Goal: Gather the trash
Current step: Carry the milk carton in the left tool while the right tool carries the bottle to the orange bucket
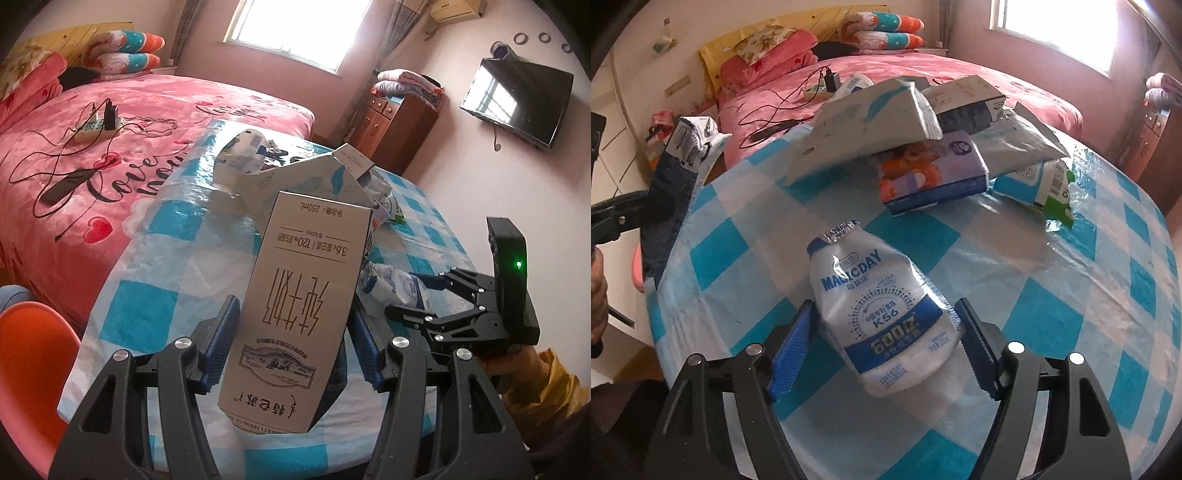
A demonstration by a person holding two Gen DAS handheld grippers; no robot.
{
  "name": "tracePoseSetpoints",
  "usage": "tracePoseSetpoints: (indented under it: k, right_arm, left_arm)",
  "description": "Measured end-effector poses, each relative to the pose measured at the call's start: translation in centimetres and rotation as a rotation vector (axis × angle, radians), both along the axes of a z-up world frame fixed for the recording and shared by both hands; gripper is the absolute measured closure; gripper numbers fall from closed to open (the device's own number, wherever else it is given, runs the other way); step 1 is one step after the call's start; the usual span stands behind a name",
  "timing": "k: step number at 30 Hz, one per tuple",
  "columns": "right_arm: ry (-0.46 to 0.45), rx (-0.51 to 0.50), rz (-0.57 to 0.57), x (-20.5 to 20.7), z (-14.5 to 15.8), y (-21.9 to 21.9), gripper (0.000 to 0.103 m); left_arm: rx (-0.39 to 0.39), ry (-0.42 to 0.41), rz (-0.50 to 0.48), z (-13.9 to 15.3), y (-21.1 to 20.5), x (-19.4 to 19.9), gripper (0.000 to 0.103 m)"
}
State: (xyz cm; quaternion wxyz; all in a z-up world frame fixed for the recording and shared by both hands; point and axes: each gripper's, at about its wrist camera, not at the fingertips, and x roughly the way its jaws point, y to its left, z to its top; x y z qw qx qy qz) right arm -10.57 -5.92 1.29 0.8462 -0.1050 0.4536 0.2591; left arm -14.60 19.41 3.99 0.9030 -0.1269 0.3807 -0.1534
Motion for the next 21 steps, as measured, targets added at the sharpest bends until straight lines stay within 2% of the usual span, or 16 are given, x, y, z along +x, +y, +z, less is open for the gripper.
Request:
tracePoseSetpoints:
  k: [8,12,17,21]
  right_arm:
    - [0.011,0.049,-0.019,-1.1,1.3,1.8,0.028]
    - [0.022,0.089,0.009,-1.6,2.7,3.8,0.028]
    - [0.026,0.153,0.076,-1.6,4.8,7.7,0.028]
    - [0.031,0.214,0.169,-1.4,6.6,12.7,0.028]
  left_arm:
    - [-0.045,-0.03,0.038,0.3,2.1,-0.9,0.043]
    - [-0.055,-0.049,0.075,0.6,3.9,-1.6,0.043]
    - [-0.042,-0.069,0.171,1.0,7.7,-3.1,0.043]
    - [-0.008,-0.067,0.281,0.6,11.5,-4.5,0.043]
